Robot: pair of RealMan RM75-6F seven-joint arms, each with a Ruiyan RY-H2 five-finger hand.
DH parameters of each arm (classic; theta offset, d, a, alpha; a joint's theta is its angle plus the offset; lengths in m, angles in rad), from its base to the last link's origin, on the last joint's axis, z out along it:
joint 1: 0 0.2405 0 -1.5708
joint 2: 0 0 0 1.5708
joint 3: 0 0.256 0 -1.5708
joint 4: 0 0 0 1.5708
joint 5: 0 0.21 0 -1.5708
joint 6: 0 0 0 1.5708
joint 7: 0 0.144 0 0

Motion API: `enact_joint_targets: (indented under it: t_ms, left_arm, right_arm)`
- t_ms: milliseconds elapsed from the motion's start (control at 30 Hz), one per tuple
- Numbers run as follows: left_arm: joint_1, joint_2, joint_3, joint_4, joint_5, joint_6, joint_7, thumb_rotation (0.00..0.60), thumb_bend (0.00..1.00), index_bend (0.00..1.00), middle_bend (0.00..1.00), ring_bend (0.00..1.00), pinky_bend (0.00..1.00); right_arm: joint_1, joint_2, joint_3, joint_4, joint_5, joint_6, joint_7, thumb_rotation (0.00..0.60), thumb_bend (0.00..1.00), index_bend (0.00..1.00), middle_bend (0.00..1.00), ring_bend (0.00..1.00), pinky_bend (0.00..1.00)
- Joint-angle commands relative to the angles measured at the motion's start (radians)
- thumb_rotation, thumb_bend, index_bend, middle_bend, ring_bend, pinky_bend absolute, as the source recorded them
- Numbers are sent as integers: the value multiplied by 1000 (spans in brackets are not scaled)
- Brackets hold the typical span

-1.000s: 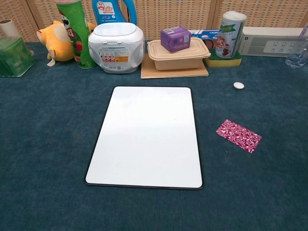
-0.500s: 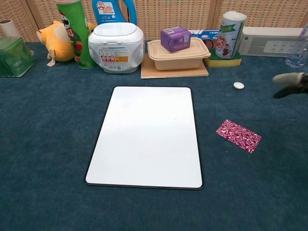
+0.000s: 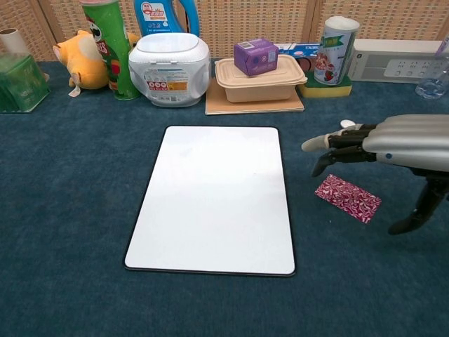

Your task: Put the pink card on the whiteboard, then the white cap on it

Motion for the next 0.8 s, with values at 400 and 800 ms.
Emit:
enact_joint_targets:
  t_ms: [400, 800]
  left_arm:
    - [-24, 2, -8, -24, -40, -52, 28, 600, 15, 0, 0, 0, 22]
    - [-18, 7, 5, -23, -22, -39, 19, 600, 13, 0, 0, 0, 22]
  right_arm:
    - [108, -106, 50, 148, 123, -133, -85, 600, 146, 174, 0, 0, 0]
    - [126, -89, 37, 129, 185, -158, -202, 600, 151, 206, 0, 0, 0]
